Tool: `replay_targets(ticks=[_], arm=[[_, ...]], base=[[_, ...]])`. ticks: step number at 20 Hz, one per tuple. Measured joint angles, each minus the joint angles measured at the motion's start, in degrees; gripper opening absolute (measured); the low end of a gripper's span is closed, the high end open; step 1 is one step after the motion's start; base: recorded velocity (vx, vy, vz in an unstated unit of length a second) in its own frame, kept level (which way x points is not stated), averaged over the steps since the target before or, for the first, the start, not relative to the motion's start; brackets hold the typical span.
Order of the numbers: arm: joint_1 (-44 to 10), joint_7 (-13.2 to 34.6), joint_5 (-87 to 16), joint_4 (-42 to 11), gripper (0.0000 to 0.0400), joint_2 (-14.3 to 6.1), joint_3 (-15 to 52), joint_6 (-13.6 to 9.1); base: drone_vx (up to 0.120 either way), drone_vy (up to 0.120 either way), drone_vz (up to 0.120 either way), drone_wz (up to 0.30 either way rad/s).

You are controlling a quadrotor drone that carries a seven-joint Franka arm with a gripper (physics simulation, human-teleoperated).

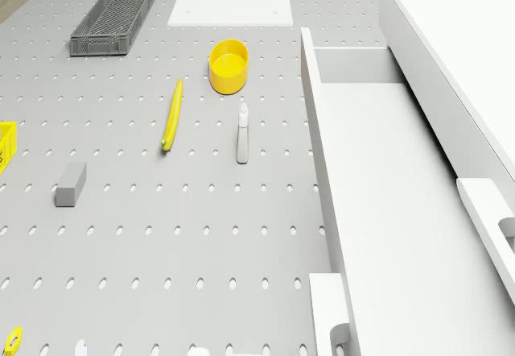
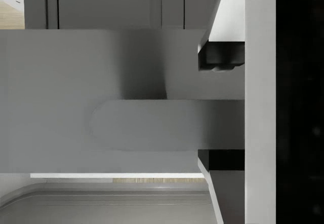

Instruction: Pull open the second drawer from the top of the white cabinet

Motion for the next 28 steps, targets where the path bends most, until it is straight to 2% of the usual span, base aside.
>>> replay_targets(ticks=[4, 14, 17, 19, 21, 22, 23, 28], arm=[[0.1, 1.8, -1.4, 1.2, 0.0128, -0.4, -2.0, -1.6], [1.3, 5.1, -7.4, 5.3, 0.0134, -2.1, -8.4, -6.0], [1.9, 5.7, -8.7, 6.4, 0.0221, -2.6, -9.8, -6.9], [2.3, 6.0, -9.3, 7.0, 0.0252, -2.9, -10.5, -7.2], [2.7, 6.2, -9.8, 7.3, 0.0271, -3.3, -11.0, -7.4], [2.6, 2.6, -9.9, 7.2, 0.0313, -2.7, -11.7, -7.1], [2.8, 6.6, -10.3, 7.5, 0.0305, -3.1, -11.7, -7.2], [3.7, 7.3, -11.2, 7.8, 0.0301, -4.3, -12.0, -6.9]], base=[[0.000, 0.000, 0.000, 0.000], [0.000, 0.000, 0.000, 0.000], [0.000, 0.000, 0.000, 0.000], [0.000, 0.020, 0.000, 0.000], [0.000, -0.120, 0.000, 0.000], [0.000, -0.080, 0.000, 0.000], [0.000, 0.000, 0.000, 0.000], [0.000, 0.096, 0.000, 0.000]])
